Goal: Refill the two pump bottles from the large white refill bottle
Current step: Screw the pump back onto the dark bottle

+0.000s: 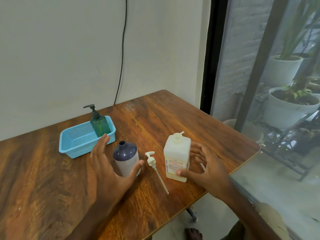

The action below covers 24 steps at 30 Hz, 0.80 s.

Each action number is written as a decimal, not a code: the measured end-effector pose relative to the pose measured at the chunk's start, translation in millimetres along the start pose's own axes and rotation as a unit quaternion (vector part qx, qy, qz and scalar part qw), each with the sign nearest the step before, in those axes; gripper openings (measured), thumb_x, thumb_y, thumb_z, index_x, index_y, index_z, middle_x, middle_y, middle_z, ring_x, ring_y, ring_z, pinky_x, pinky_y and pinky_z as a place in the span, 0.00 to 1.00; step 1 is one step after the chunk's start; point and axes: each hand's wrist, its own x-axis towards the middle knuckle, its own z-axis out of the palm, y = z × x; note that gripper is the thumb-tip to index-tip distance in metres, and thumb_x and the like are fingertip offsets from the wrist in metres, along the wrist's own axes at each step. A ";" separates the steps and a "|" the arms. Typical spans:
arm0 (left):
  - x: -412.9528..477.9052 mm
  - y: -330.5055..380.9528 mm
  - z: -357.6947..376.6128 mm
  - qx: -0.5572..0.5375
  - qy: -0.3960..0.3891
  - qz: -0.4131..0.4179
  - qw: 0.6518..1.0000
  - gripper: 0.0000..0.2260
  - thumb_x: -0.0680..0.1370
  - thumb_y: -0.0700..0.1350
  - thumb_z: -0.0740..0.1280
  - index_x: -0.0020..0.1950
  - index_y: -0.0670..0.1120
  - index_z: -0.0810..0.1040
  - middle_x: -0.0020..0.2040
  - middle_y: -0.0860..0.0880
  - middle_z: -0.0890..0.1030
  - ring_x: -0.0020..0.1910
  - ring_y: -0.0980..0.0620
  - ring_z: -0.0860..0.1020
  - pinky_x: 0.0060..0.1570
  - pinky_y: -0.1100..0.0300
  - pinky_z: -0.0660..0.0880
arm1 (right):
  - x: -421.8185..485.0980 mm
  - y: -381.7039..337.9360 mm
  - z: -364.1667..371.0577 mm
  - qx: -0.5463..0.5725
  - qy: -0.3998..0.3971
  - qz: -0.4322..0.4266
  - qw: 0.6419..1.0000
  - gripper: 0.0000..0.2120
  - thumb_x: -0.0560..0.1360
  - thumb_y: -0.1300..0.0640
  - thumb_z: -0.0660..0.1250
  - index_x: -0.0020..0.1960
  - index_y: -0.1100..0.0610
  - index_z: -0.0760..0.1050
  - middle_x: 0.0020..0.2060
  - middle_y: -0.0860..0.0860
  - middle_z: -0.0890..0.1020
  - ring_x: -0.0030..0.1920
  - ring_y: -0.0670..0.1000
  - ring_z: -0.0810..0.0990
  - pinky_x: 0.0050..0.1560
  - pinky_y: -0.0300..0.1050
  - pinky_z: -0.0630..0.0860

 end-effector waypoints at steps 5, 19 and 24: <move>-12.8 15.9 -6.2 0.019 -0.048 0.003 0.999 0.52 0.64 0.78 0.68 0.79 0.49 0.62 0.77 0.46 0.71 0.75 0.42 0.71 0.77 0.52 0.62 | -1.9 3.4 -14.7 0.057 0.023 -0.010 0.998 0.28 0.69 0.39 0.76 0.66 0.41 0.74 0.60 0.33 0.81 0.62 0.37 0.79 0.61 0.40 0.79; -38.3 52.9 40.4 -0.138 -0.003 0.194 0.971 0.12 0.77 0.44 0.75 0.59 0.50 0.81 0.62 0.56 0.81 0.65 0.65 0.74 0.66 0.68 0.73 | -16.6 -8.3 -12.0 -0.016 0.194 -0.051 0.979 0.03 0.76 0.54 0.74 0.45 0.47 0.82 0.40 0.36 0.85 0.44 0.42 0.84 0.41 0.38 0.82; -40.2 36.6 30.6 -0.143 -0.004 0.153 0.978 0.09 0.78 0.47 0.70 0.58 0.49 0.82 0.57 0.54 0.84 0.58 0.60 0.79 0.60 0.63 0.78 | -46.8 -41.6 18.8 -0.037 0.178 -0.157 0.971 0.05 0.75 0.53 0.74 0.42 0.50 0.81 0.37 0.39 0.84 0.39 0.42 0.84 0.31 0.34 0.79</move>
